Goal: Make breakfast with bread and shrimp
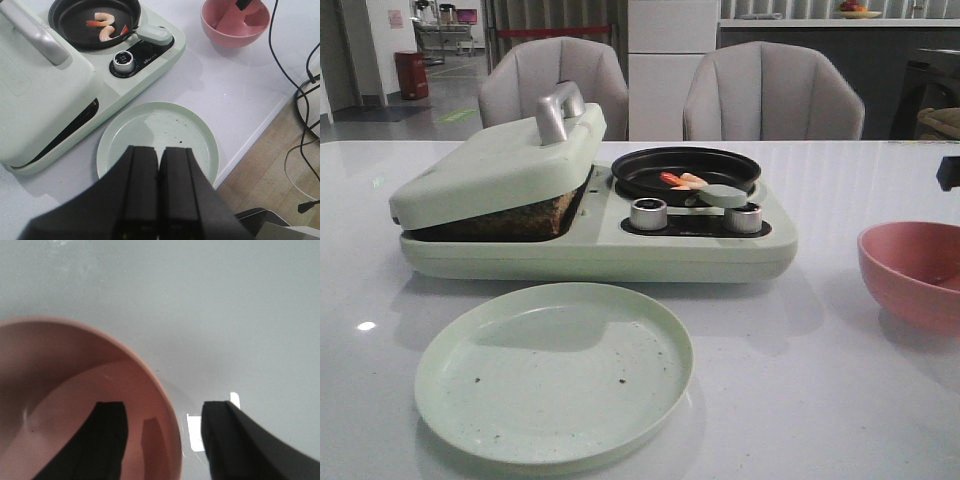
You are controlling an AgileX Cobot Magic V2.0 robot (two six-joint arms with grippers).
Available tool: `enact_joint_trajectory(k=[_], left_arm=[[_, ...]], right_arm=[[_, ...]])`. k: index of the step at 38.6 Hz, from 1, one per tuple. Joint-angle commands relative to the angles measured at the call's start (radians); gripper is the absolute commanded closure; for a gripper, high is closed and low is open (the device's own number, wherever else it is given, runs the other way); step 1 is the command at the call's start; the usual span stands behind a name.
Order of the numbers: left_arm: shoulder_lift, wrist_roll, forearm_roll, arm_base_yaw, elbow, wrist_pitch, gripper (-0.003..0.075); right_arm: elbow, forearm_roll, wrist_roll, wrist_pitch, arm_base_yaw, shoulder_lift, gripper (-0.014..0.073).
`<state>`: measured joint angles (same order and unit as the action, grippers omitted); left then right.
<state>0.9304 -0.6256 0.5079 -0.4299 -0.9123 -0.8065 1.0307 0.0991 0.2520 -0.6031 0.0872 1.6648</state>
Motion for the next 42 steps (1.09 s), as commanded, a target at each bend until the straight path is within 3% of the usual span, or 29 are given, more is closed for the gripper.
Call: enact_joint_trajectory(k=[1,7,14,18,35,38,42], left_arm=[[-0.014,-0.001,0.035,-0.006,-0.028,0.050,0.0620],[-0.014,-0.001,0.035,-0.006,-0.028,0.050,0.0620],[-0.014,-0.001,0.035,-0.006,-0.028,0.050,0.0621],[-0.014,-0.001,0.035,-0.006,-0.028,0.050,0.0620],[-0.014,-0.001,0.035,-0.006,-0.028,0.050,0.0621],[-0.014,-0.001,0.035,-0.006,-0.028,0.050,0.0621],[-0.012,-0.001,0.035,-0.006,-0.028,0.050,0.0620]], right_arm=[[0.043,0.006,-0.022,0.001,-0.003,-0.108,0.0087],[0.041,0.007,-0.090,-0.082,-0.109,-0.302,0.0088],[-0.035,0.007,-0.093,-0.141,-0.304,-0.548,0.0088],[-0.087,0.007,-0.093,-0.180,-0.362,-0.655,0.0088],[-0.250,0.007,-0.093,-0.310,-0.374,-1.034,0.0095],[-0.263,0.007,-0.093,-0.321,-0.374,-1.075,0.0146],[-0.265,0.007,-0.093,-0.328,-0.374,-1.107,0.0286]])
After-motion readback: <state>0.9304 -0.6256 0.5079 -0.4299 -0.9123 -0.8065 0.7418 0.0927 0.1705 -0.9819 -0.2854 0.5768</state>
